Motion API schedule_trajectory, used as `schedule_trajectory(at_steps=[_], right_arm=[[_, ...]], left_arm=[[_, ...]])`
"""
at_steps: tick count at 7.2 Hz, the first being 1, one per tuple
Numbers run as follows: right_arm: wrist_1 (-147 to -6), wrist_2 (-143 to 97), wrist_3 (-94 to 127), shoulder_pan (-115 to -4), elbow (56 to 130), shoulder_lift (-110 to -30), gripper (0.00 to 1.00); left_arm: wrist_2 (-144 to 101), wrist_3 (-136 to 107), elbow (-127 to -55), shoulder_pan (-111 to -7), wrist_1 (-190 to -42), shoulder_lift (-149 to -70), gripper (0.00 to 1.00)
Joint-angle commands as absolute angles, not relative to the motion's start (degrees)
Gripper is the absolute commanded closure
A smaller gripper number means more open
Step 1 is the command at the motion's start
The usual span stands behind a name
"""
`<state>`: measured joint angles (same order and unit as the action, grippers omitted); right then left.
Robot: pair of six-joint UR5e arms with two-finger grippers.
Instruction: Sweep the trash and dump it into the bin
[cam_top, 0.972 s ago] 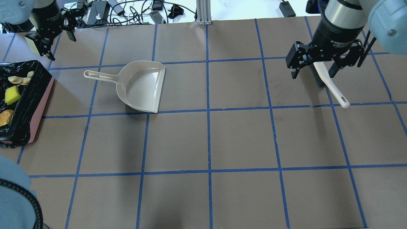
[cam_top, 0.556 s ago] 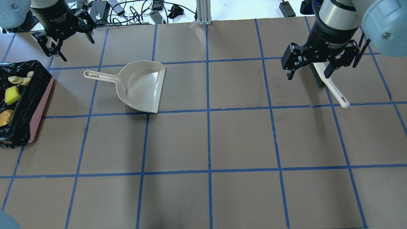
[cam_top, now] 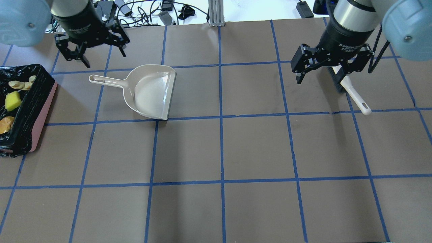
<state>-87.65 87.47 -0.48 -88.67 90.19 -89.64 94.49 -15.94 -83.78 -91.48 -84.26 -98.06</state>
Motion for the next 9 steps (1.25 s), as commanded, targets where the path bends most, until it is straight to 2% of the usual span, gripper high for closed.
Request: schedule_trajectory(at_steps=[1,3,5,6,9], right_arm=[[-87.71,88.94,-0.62,-88.68,90.18,-89.65,0.00],[-87.71,88.86,-0.09,-88.68,90.26,-89.47,0.00],[-87.71,89.03,-0.09,-88.68,90.26,-89.38,0.00],[-87.63,89.12,-0.09,-88.68,90.26,-89.47,0.00],[-87.45,89.30,-0.17,-88.68,90.26,-89.56,0.00]], left_arm=[[94.31,-10.99,-86.83,-98.51,-72.40,-97.64,0.00],[89.66,-5.93,-86.83,-98.00,-72.94,-97.03,0.00],[90.17,-1.93,-87.01,-98.17,-79.94,-94.68,0.00],[92.53,-1.85,-86.58,-97.74,-89.20,-92.92,0.06],[94.48,-1.93,-87.01,-95.72,-89.56,-92.02,0.00]])
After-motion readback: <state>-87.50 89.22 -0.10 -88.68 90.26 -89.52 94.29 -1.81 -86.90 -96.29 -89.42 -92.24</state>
